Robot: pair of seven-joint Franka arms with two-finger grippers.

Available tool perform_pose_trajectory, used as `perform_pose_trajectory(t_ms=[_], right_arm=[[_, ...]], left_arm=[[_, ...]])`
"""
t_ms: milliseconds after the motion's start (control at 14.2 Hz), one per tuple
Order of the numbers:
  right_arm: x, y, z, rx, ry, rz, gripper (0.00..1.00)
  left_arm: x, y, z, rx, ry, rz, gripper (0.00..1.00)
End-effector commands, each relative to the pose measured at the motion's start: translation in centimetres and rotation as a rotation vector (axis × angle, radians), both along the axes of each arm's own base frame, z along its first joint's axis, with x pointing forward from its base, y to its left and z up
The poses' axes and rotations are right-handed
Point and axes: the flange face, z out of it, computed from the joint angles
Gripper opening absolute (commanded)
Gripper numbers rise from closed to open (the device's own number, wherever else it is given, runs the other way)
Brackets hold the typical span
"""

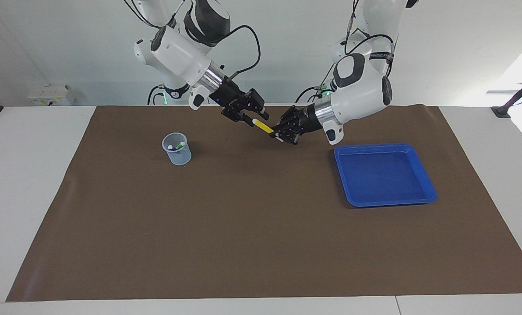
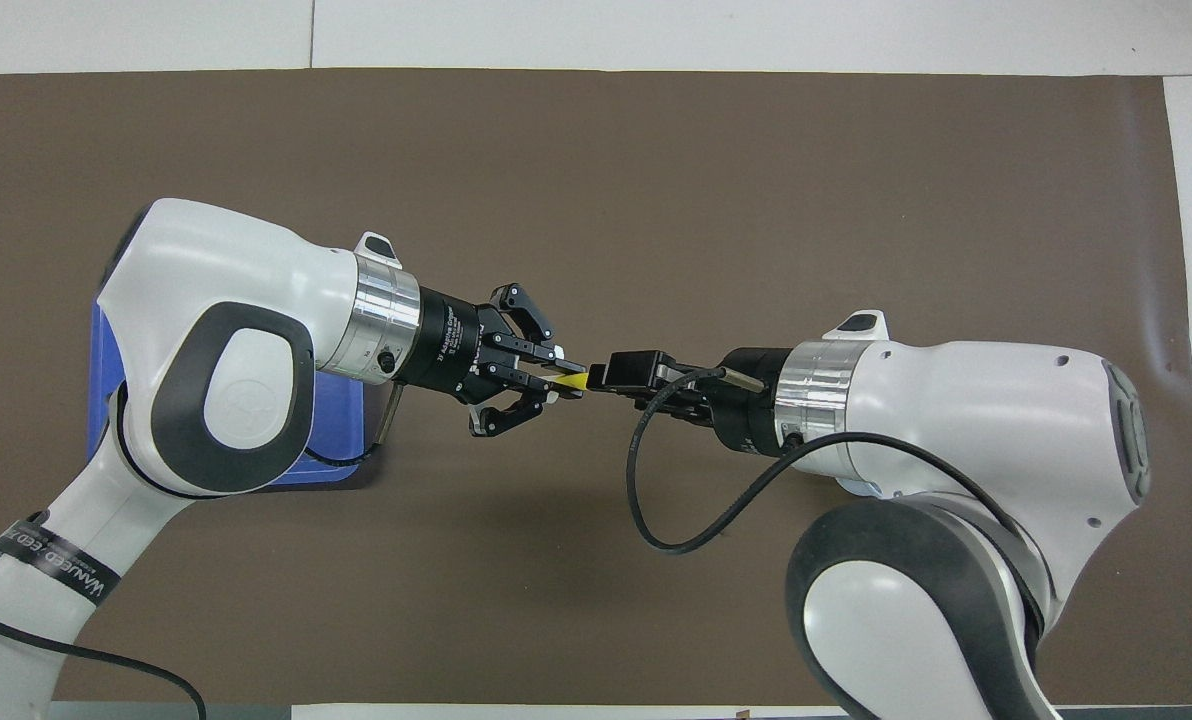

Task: Transfer and insert pens with both arms
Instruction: 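Pass the yellow pen from the left gripper to the right gripper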

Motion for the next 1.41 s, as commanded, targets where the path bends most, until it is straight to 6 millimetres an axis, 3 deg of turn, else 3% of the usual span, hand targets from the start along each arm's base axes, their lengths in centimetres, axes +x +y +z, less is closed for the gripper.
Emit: perform_pose_trajectory(t_ms=[0,282,494,1058,1128,1199,1269,1340], right_arm=[[-0.07,-0.75,0.11,-0.013,-0.007,0.006,0.61],[0.1,-0.86,0.18,-0.011,-0.012,-0.004,0.56],[0.17,-0.86,0.19,-0.012,-0.014,-0.007,0.37],[0.39,-0.95,0.35,-0.009,-0.012,-0.017,0.37],[0.52,-1.32,0.35,-0.009,-0.011,-0.023,0.32],[0.61,-1.52,0.32,-0.009,-0.009,-0.026,0.11],[0.65,-1.6,0.32,-0.009,-0.009,-0.027,0.0],[0.73,-1.73,0.39,-0.008,-0.009,-0.029,0.0]], left_arm=[[-0.61,0.04,0.13,0.01,-0.002,0.029,0.0],[-0.56,0.11,0.18,0.012,-0.001,0.035,0.0],[-0.83,-0.34,0.19,0.013,0.001,0.03,0.0],[-0.59,-0.32,0.31,0.014,-0.002,0.052,0.0],[-0.54,-0.24,0.31,0.014,-0.002,0.054,0.0],[-0.52,-0.23,0.32,0.014,-0.003,0.055,0.0],[-0.52,-0.23,0.32,0.014,-0.003,0.055,0.0],[-0.52,-0.23,0.32,0.014,-0.003,0.055,0.0]])
